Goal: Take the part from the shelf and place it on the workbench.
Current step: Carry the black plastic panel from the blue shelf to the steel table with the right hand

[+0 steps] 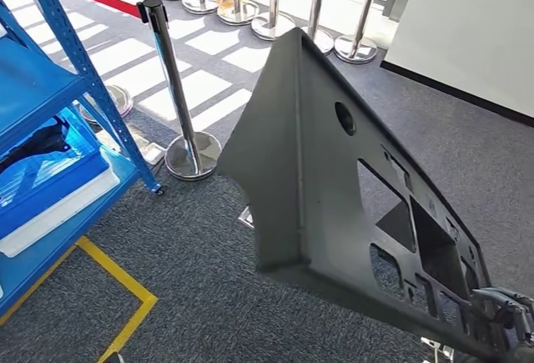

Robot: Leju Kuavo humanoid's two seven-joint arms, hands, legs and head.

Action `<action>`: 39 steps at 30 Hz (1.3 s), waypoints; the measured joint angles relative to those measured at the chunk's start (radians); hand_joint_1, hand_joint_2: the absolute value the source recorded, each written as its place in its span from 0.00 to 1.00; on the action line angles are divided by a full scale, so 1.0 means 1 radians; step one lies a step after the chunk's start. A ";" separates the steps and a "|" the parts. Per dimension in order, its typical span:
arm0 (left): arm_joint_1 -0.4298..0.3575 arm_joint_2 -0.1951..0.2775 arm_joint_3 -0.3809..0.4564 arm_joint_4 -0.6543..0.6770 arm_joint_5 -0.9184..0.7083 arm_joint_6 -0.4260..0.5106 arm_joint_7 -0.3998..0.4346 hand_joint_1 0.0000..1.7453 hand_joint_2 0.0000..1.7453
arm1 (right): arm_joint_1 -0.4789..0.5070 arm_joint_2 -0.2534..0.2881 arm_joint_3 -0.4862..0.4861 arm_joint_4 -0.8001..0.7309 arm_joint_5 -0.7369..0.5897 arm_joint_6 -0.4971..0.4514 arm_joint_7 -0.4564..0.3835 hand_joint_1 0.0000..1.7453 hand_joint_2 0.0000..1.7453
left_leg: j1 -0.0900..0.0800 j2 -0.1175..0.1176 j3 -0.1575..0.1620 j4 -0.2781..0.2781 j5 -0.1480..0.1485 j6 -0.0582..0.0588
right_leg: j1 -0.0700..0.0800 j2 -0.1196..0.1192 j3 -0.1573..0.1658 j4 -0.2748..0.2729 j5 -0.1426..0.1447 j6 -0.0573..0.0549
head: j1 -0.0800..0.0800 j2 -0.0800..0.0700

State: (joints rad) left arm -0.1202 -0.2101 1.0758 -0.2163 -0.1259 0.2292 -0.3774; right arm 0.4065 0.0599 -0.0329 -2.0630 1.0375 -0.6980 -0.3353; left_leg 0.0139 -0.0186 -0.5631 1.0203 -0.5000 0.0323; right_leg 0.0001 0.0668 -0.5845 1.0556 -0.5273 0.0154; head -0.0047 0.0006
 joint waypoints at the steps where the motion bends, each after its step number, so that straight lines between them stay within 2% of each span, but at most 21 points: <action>1: 0.001 0.000 0.000 0.000 0.000 0.000 0.000 0.00 1.00 | -0.001 0.000 0.000 0.000 0.000 0.000 0.000 1.00 1.00 | 0.001 0.009 0.003 -0.002 0.000 0.004 | -0.001 -0.022 -0.022 0.049 -0.028 0.005 | 0.001 0.000; 3: 0.002 0.000 0.000 0.000 0.000 0.000 0.000 0.00 1.00 | -0.002 0.000 0.001 0.001 0.001 0.000 0.000 1.00 1.00 | -0.001 0.026 0.005 -0.003 -0.003 0.007 | -0.007 -0.049 -0.087 0.178 -0.083 0.015 | 0.001 0.000; 5: 0.001 0.000 0.000 0.000 0.000 0.000 0.000 0.00 1.00 | -0.002 0.000 0.001 0.003 0.001 0.000 0.002 1.00 1.00 | -0.001 0.043 0.008 -0.003 -0.007 0.006 | -0.013 -0.056 -0.119 0.232 -0.083 0.023 | 0.001 0.000; 6: 0.001 0.000 0.000 0.000 0.000 0.000 0.000 0.00 1.00 | -0.002 0.000 0.001 0.004 0.000 0.000 0.004 1.00 1.00 | 0.000 0.051 0.011 -0.003 -0.009 0.004 | -0.015 -0.061 -0.106 0.199 -0.055 0.026 | 0.001 0.000; 9: 0.001 0.000 0.000 0.000 0.000 0.000 0.000 0.00 1.00 | -0.003 0.000 0.001 0.004 -0.001 0.000 0.004 1.00 1.00 | -0.001 0.068 0.024 -0.002 -0.020 -0.009 | -0.013 -0.097 -0.014 0.006 0.035 0.023 | 0.001 0.000; 11: 0.001 0.000 0.000 0.000 0.000 0.000 -0.001 0.00 1.00 | -0.004 0.000 0.001 0.004 -0.001 0.000 0.003 1.00 1.00 | -0.003 0.077 0.028 -0.002 -0.025 -0.019 | -0.005 -0.105 0.004 -0.035 0.039 0.009 | 0.000 0.000; 13: 0.000 0.000 0.000 0.000 0.000 0.000 -0.001 0.00 1.00 | -0.004 0.000 0.000 0.004 -0.002 0.000 0.003 1.00 1.00 | 0.000 0.086 0.032 -0.004 -0.030 -0.031 | -0.003 -0.088 0.003 -0.038 0.040 -0.008 | 0.000 0.000; 15: -0.001 0.000 0.000 0.000 0.000 0.000 -0.001 0.00 1.00 | -0.006 0.000 -0.001 0.003 -0.003 0.000 0.003 1.00 1.00 | 0.004 0.071 0.025 0.023 -0.054 -0.039 | -0.005 -0.074 0.008 -0.045 0.043 -0.023 | 0.000 0.000; 17: 0.001 0.001 0.000 0.000 0.000 0.000 -0.002 0.00 1.00 | -0.010 0.000 -0.001 0.003 -0.004 0.000 0.002 1.00 1.00 | 0.005 0.042 -0.024 0.132 -0.112 -0.041 | -0.006 -0.061 0.011 -0.048 0.044 -0.033 | -0.002 0.000; 19: 0.001 0.001 0.000 0.000 0.000 0.000 -0.002 0.00 1.00 | -0.011 0.000 -0.001 0.004 -0.005 0.000 0.002 1.00 1.00 | 0.004 0.032 -0.090 0.257 -0.155 -0.039 | -0.003 -0.043 0.012 -0.048 0.043 -0.038 | -0.002 0.000; 20: 0.001 0.001 0.000 0.000 0.000 0.000 -0.002 0.00 1.00 | -0.011 0.000 -0.001 0.004 -0.006 0.000 0.002 1.00 1.00 | 0.003 0.030 -0.107 0.281 -0.151 -0.038 | -0.001 -0.033 0.013 -0.048 0.042 -0.039 | -0.002 0.000; 22: 0.001 0.002 0.000 0.000 0.000 0.000 -0.002 0.00 1.00 | -0.012 0.000 -0.001 0.005 -0.007 0.000 0.002 1.00 1.00 | 0.003 0.025 -0.086 0.214 -0.091 -0.031 | 0.000 -0.012 0.019 -0.047 0.040 -0.039 | -0.002 0.000; 24: 0.001 0.003 0.000 0.000 0.000 0.000 -0.002 0.00 1.00 | -0.014 0.000 -0.001 0.006 -0.010 0.000 0.002 1.00 1.00 | 0.004 -0.003 -0.033 0.081 -0.022 -0.023 | 0.001 0.009 0.023 -0.045 0.036 -0.035 | -0.001 0.000; 25: 0.001 0.003 0.000 0.000 0.000 0.000 -0.002 0.00 1.00 | -0.015 0.000 -0.001 0.007 -0.012 0.000 0.002 1.00 1.00 | 0.004 -0.018 -0.014 0.036 -0.005 -0.021 | 0.001 0.018 0.022 -0.044 0.035 -0.031 | -0.001 0.000; 28: -0.001 0.003 0.000 0.000 0.000 0.000 -0.003 0.00 1.00 | -0.017 0.000 -0.001 0.009 -0.016 0.001 0.002 1.00 1.00 | -0.001 -0.028 -0.001 0.006 -0.004 -0.015 | -0.005 0.039 0.016 -0.044 0.035 -0.011 | -0.001 0.000; 29: -0.001 0.002 0.000 0.000 0.000 0.000 -0.003 0.00 1.00 | -0.017 0.000 -0.001 0.009 -0.017 0.000 0.002 1.00 1.00 | -0.001 -0.021 0.001 0.002 -0.002 -0.011 | -0.007 0.033 0.015 -0.041 0.030 -0.006 | -0.001 0.000; 31: -0.002 0.001 0.000 0.000 0.000 -0.001 -0.003 0.00 1.00 | -0.020 -0.001 -0.001 0.009 -0.019 0.000 0.002 1.00 1.00 | 0.003 -0.004 0.005 -0.004 0.000 -0.002 | -0.007 -0.007 -0.005 0.007 -0.003 0.006 | 0.000 0.000; 33: 0.000 0.001 0.000 0.000 0.000 -0.002 -0.003 0.00 1.00 | -0.023 -0.001 0.000 0.011 -0.020 0.000 0.002 1.00 1.00 | 0.003 0.016 0.006 -0.005 -0.001 0.004 | -0.009 -0.047 -0.062 0.127 -0.065 0.016 | 0.001 0.000; 35: 0.000 0.001 0.000 0.000 0.000 -0.001 -0.003 0.00 1.00 | -0.023 -0.001 0.000 0.014 -0.022 0.000 0.002 1.00 1.00 | 0.003 0.035 0.007 -0.005 -0.004 0.004 | -0.015 -0.055 -0.115 0.229 -0.094 0.025 | 0.001 0.000; 37: 0.000 0.001 0.000 0.000 0.000 -0.001 -0.003 0.00 1.00 | -0.023 -0.001 -0.001 0.017 -0.024 0.000 0.003 1.00 1.00 | 0.004 0.051 0.012 -0.005 -0.009 0.001 | -0.018 -0.061 -0.101 0.196 -0.053 0.032 | 0.001 0.000; 39: -0.001 0.001 0.000 0.000 0.000 -0.001 -0.003 0.00 1.00 | -0.024 -0.001 -0.002 0.019 -0.028 0.000 0.003 1.00 1.00 | 0.005 0.064 0.021 -0.005 -0.016 -0.007 | -0.018 -0.089 -0.034 0.058 0.013 0.032 | 0.002 0.000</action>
State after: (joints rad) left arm -0.1207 -0.2093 1.0758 -0.2163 -0.1259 0.2278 -0.3803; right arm 0.3826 0.0586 -0.0346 -2.0443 1.0098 -0.6976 -0.3322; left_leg 0.0185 0.0455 -0.5416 1.0150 -0.5161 0.0257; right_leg -0.0176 -0.0225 -0.6181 1.1134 -0.5145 0.0470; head -0.0031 0.0005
